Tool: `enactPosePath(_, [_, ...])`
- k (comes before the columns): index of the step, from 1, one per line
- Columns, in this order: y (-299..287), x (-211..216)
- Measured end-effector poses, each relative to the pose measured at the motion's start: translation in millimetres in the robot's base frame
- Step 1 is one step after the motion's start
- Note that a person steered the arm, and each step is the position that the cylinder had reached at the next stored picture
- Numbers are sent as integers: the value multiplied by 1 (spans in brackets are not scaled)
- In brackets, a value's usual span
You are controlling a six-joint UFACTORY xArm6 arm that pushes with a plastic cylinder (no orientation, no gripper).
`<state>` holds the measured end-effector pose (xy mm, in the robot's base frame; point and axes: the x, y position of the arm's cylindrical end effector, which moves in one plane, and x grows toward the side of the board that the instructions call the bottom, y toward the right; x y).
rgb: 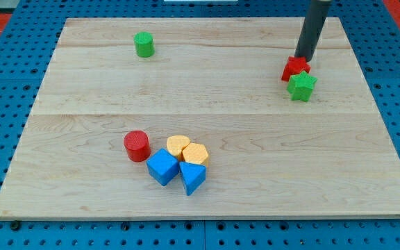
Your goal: Push the green circle towards the red star
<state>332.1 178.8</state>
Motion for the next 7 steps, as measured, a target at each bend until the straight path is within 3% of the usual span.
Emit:
enactPosePath(1, [-40,-4])
enactPosePath(3, [-216,-117])
enactPosePath(4, [-320,-112])
enactPosePath(5, [-305,-67])
enactPosePath(6, [-209,-60])
enactPosePath(7, [-193,-55])
